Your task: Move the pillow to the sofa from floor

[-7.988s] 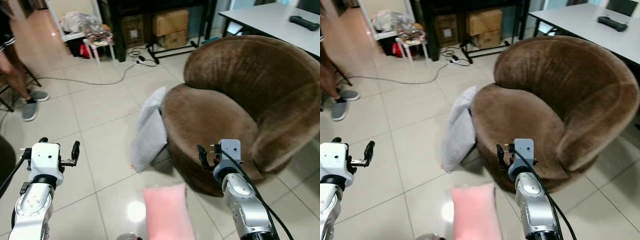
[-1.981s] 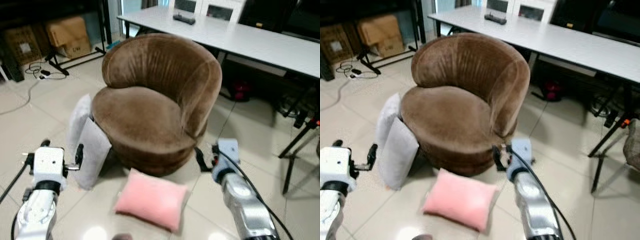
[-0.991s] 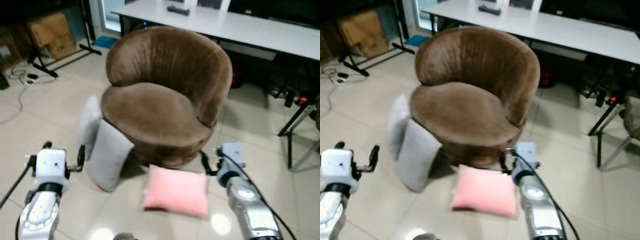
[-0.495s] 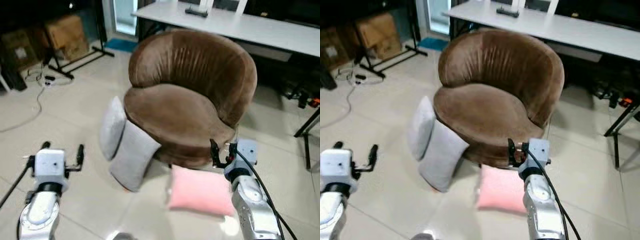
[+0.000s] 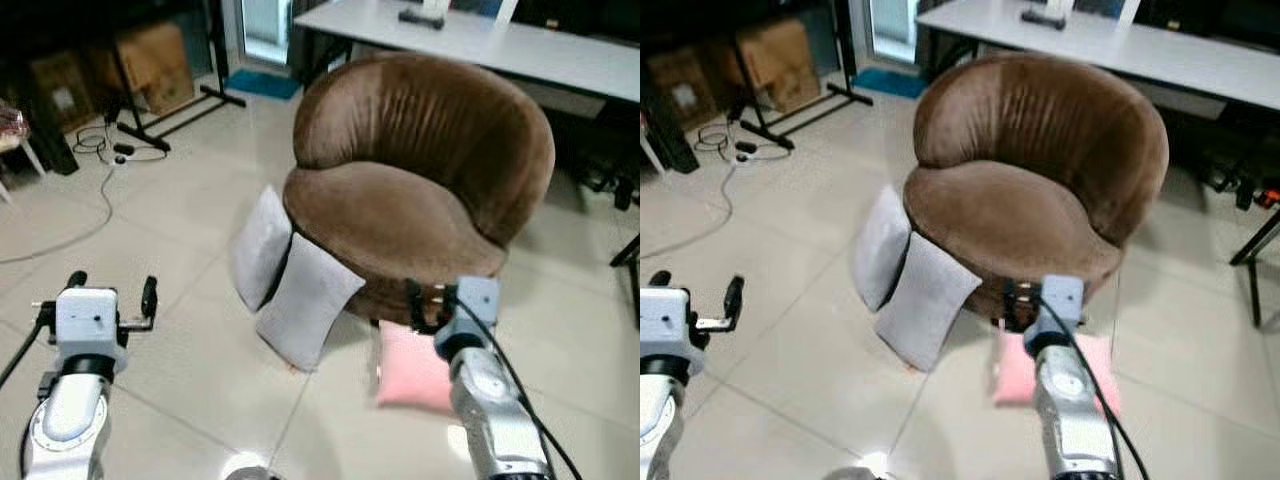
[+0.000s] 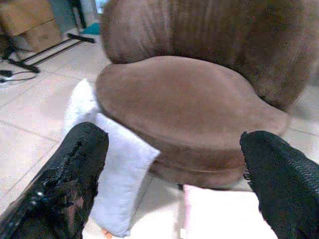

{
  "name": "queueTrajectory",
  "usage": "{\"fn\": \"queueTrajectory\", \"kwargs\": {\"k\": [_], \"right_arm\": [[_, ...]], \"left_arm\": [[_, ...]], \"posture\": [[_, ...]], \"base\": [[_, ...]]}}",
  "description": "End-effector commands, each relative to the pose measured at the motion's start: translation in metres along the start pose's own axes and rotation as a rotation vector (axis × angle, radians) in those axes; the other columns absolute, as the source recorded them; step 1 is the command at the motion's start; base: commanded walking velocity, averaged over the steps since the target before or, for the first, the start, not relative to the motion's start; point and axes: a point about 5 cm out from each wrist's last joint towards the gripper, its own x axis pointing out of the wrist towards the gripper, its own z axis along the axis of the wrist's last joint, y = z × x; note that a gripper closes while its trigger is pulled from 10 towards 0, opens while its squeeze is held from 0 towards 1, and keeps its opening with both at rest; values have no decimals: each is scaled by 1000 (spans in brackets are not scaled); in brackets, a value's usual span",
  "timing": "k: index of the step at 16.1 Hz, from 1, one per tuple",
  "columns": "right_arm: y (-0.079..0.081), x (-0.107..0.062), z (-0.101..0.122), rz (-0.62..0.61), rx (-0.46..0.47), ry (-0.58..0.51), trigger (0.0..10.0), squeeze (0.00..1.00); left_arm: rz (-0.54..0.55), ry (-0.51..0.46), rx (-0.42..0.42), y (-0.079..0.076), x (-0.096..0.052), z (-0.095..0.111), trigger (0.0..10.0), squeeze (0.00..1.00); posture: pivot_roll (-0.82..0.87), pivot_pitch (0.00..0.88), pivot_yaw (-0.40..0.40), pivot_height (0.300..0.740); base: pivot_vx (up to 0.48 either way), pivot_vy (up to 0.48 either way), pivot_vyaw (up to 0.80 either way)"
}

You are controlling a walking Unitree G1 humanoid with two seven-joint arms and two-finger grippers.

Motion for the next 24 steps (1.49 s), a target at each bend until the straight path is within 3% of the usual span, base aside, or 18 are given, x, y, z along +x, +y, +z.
{"fn": "queueTrajectory", "kwargs": {"k": [1, 15, 21, 24], "right_arm": [[-3, 1, 6, -6, 0, -17, 10000, 0], [1, 0, 5, 37, -41, 6, 10000, 0], [4, 0, 3, 58, -53, 12, 10000, 0], [2, 0, 4, 41, -34, 6, 10000, 0]], "left_arm": [[-25, -17, -11, -5, 1, 5, 10000, 0], [-51, -18, -13, -7, 1, 7, 10000, 0], [-56, -20, -11, -7, 0, 7, 10000, 0], [-55, -21, -9, -7, 0, 6, 10000, 0]], "posture": [[115, 0, -60, 740], [116, 0, -51, 740], [119, 0, -53, 740], [121, 0, -59, 740]], "base": [[0, 0, 0], [224, 0, 171], [266, 0, 800], [265, 0, 0]]}}
